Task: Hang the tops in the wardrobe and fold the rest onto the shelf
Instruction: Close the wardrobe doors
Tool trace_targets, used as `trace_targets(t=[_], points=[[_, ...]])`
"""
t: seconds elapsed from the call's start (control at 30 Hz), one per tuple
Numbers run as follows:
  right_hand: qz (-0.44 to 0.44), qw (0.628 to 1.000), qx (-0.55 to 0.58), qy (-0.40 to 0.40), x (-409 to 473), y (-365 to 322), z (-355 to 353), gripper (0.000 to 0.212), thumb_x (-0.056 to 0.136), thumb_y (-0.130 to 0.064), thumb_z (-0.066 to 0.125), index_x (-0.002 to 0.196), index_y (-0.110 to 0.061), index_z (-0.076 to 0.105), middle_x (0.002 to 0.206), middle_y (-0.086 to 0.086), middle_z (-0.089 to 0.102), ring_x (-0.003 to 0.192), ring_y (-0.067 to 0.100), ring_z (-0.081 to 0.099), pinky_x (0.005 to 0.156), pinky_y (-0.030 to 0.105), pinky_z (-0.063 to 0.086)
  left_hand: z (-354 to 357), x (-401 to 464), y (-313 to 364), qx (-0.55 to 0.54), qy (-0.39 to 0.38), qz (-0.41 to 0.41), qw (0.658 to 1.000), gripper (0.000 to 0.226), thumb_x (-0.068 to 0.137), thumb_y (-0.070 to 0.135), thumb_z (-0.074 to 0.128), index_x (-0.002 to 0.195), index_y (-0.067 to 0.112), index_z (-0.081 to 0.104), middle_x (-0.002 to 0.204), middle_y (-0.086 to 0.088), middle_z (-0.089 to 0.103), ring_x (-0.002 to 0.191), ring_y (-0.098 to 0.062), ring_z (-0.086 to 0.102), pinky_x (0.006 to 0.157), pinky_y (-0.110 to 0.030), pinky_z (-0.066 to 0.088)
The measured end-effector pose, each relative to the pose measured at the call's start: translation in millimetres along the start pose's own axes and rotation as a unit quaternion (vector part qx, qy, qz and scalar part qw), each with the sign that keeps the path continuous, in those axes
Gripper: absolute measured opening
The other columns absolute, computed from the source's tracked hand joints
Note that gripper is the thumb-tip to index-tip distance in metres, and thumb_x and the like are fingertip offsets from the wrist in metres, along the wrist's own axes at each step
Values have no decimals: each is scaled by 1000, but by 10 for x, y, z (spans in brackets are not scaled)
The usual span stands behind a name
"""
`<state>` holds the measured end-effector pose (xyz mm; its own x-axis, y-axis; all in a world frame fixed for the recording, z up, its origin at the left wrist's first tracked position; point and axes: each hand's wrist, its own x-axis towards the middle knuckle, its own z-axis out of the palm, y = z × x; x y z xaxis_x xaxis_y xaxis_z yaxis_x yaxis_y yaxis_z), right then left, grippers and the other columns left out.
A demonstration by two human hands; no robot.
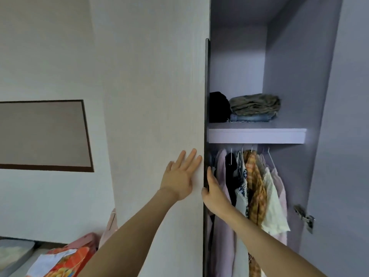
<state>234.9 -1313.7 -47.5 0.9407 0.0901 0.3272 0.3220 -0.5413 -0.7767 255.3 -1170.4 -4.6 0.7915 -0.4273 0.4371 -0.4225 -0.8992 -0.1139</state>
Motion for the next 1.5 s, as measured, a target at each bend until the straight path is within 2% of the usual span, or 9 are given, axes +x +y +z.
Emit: trace_targets(t=[0.17,0.23,0.33,0.63,0.8,1.03,1.2,1.37,1.5], points=[[58,998,-17,-25,314,151,-179,69,97,-13,39,151,-32,-1,88,-15,42,66,0,45,53,7,38,24,358,21,53,-36,-19,998,74,95,18,37,149,31,-11,155,7,-27,144,-23,-20,117,-51,4],[67,997,-10,-33,389,193,-274,65,97,-13,37,150,-33,5,126,4,55,84,14,60,68,17,45,40,458,21,58,-54,-24,997,72,96,19,38,150,31,-9,155,7,-27,144,-23,-20,117,-51,4],[50,997,-5,-66,392,216,-376,62,98,-12,37,150,-29,9,154,1,24,128,13,42,93,10,35,42,569,25,52,-71,-32,996,72,96,19,39,150,31,-6,155,7,-27,144,-23,-19,117,-52,6],[-20,981,-93,170,-686,265,-1085,38,95,-2,41,127,-12,57,125,0,59,106,5,53,84,-1,34,125,336,695,-166,1,-23,986,49,98,25,39,145,20,29,159,0,11,146,-24,4,117,-44,14],[-72,888,-176,418,-1701,136,-1742,36,83,0,38,102,-6,68,97,2,66,90,18,59,81,23,45,57,154,1712,-268,51,206,940,48,94,18,46,142,15,39,150,-4,33,140,-18,28,114,-33,23],[-87,704,-295,640,-2710,38,-2727,42,82,-4,36,120,-2,52,116,-1,44,105,23,48,91,28,39,-530,126,3068,-370,129,342,854,49,92,11,51,140,11,42,147,-6,38,136,-20,34,110,-23,19],[100,818,-153,546,-2665,141,-2951,56,91,-2,37,146,-8,27,141,6,45,124,23,48,103,31,37,-820,56,3515,-391,131,381,828,55,94,16,49,145,16,31,152,-5,27,140,-19,27,113,-29,22],[16,790,-174,588,-2588,214,-2706,15,91,-21,35,95,-24,49,71,-14,47,62,6,45,64,27,37,-893,38,3197,-399,179,362,824,56,95,21,49,147,20,29,155,-4,20,141,-21,25,113,-30,22],[-104,814,-207,533,-2408,91,-2421,46,96,-30,30,127,-13,59,79,0,61,70,11,55,62,24,44,-1056,59,2816,-338,333,373,797,52,93,31,42,144,22,32,153,-10,24,143,-26,19,113,-40,19]])
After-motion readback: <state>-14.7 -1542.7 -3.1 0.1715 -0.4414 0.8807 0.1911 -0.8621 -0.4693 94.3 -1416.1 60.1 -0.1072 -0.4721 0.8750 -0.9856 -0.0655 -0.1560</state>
